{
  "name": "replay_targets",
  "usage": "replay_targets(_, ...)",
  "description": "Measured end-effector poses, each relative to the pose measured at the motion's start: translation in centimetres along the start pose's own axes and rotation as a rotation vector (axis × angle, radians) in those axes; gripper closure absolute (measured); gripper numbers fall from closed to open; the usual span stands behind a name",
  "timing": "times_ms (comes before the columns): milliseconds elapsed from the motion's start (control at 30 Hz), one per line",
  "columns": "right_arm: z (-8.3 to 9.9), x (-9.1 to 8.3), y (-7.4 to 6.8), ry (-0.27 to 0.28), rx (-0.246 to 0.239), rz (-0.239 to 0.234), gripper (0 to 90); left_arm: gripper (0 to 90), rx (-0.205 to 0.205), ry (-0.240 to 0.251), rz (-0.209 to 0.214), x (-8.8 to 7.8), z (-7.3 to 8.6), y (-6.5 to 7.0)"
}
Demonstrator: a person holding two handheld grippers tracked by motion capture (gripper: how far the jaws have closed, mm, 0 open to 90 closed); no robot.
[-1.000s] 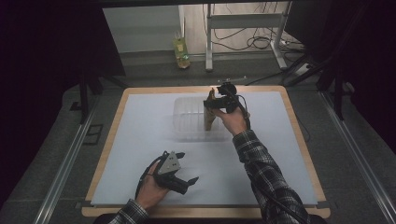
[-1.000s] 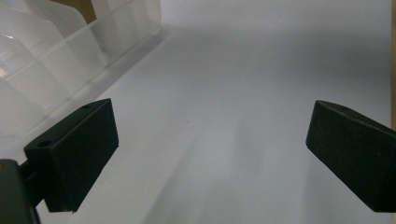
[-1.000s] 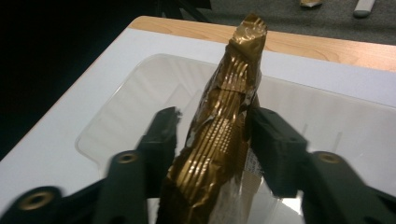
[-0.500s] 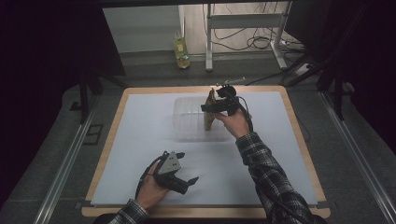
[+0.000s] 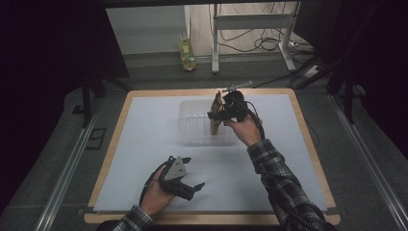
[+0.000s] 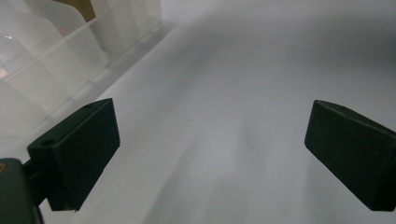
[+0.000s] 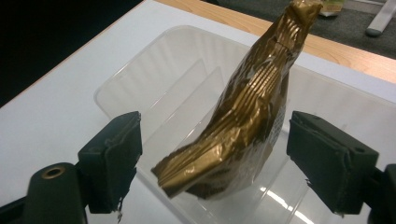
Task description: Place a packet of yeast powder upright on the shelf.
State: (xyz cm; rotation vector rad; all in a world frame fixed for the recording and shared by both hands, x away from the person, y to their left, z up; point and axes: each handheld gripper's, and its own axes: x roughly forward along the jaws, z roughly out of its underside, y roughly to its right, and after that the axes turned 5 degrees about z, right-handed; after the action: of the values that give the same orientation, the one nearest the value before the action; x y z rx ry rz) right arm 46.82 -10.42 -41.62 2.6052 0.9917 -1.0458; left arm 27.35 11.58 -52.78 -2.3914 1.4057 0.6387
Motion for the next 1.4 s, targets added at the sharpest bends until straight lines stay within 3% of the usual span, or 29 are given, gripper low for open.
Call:
replay_targets(333,0.4,-0.6,-0.5,-0.002,-0.044,-0.009,13.7,3.8,-0.005,0.008,0.002,-0.2,0.0,-0.2)
replay_targets(500,0.7,-0.9,-0.8,-0.003,-0.077,-0.005,12.3,5.3,-0.037,0.001,0.005,-0.3,0.0,-0.4)
replay_targets(967,1.8,-2.1,-1.4,0.016,-0.148,-0.017,9.0,4.2,-0.027,0.002,0.000,-0.2,0.0,-0.3)
replay_targets(1400,3.2,-2.7,-1.7,0.027,-0.181,-0.030,6.3,4.2,-0.024,0.001,-0.001,-0.2,0.0,-0.3)
